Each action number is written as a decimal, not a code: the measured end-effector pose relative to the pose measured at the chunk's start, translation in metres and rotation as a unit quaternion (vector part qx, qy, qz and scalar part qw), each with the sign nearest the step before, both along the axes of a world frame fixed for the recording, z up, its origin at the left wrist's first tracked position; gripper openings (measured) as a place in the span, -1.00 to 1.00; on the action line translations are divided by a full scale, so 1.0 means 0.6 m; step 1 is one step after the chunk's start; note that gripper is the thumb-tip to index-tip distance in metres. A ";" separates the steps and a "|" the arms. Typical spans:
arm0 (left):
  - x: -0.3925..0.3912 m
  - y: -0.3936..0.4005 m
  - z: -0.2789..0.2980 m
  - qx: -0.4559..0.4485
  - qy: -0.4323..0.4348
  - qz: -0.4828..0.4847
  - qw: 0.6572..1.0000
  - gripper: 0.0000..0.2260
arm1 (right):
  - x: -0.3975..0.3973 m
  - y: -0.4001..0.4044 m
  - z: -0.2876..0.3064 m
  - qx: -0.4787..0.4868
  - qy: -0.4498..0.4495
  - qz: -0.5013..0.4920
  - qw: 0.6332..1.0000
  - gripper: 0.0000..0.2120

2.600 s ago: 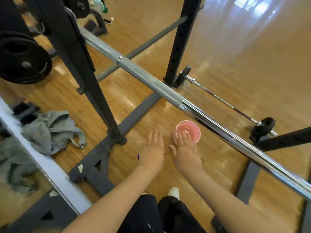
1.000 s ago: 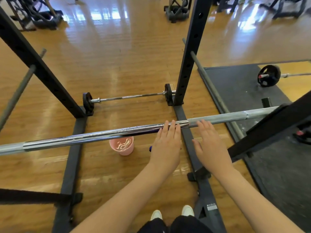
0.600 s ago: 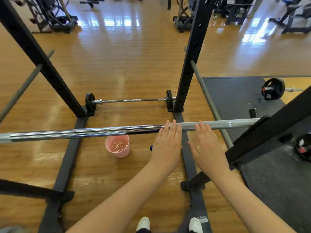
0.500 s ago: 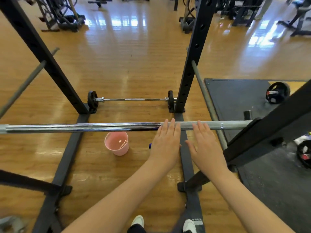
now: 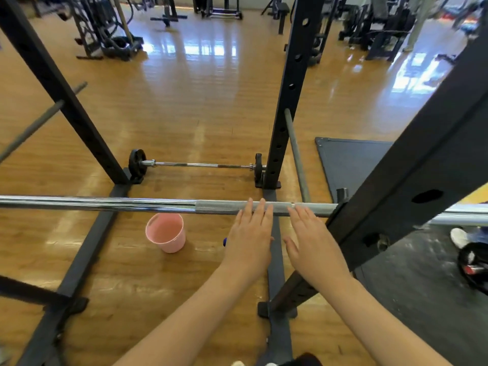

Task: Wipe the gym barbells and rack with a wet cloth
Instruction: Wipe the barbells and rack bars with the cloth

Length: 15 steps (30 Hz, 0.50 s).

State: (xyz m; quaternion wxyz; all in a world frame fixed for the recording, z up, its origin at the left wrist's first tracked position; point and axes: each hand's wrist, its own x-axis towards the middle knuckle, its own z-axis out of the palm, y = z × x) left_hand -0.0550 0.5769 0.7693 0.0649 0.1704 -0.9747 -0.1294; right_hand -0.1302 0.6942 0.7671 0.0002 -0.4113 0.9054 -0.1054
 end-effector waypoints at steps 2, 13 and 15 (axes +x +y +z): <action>-0.006 0.006 0.000 -0.006 0.009 0.004 1.000 -0.40 | -0.005 0.006 -0.002 -0.011 0.002 -0.010 1.000 -0.39; -0.067 0.083 -0.024 -0.049 -0.012 0.054 0.997 -0.44 | -0.037 0.028 0.003 0.027 -0.004 0.013 1.000 -0.40; -0.070 0.097 -0.025 -0.067 -0.010 0.089 0.994 -0.45 | -0.045 0.031 0.002 0.030 -0.007 0.046 0.998 -0.39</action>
